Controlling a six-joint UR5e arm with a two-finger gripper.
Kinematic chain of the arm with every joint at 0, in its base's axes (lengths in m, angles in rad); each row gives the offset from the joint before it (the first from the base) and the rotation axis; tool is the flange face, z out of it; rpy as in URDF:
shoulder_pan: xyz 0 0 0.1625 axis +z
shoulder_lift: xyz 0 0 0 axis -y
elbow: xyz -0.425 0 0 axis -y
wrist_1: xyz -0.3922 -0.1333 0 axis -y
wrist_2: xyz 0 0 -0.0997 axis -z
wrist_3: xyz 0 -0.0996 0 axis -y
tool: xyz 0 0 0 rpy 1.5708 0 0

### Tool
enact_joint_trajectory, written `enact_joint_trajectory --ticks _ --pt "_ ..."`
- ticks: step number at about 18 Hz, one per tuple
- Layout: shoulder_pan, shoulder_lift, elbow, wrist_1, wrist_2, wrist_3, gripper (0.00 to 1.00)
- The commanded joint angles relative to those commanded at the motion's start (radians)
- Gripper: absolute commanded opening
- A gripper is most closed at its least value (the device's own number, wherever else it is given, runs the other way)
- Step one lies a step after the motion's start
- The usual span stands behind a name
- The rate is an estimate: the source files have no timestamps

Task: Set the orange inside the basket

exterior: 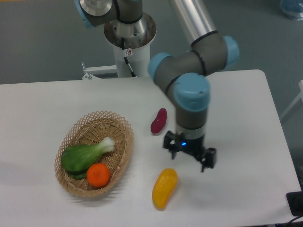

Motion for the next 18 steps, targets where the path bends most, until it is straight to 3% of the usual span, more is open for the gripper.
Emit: enact_joint_trajectory --ticks 3,7,18 --pt "0.058 0.005 0.000 -0.047 0.002 0.124 1.00" --pt "0.080 0.003 -0.001 -0.083 0.018 0.145 1.00" --pt "0.069 -0.005 -0.005 -0.072 0.032 0.143 1.00"
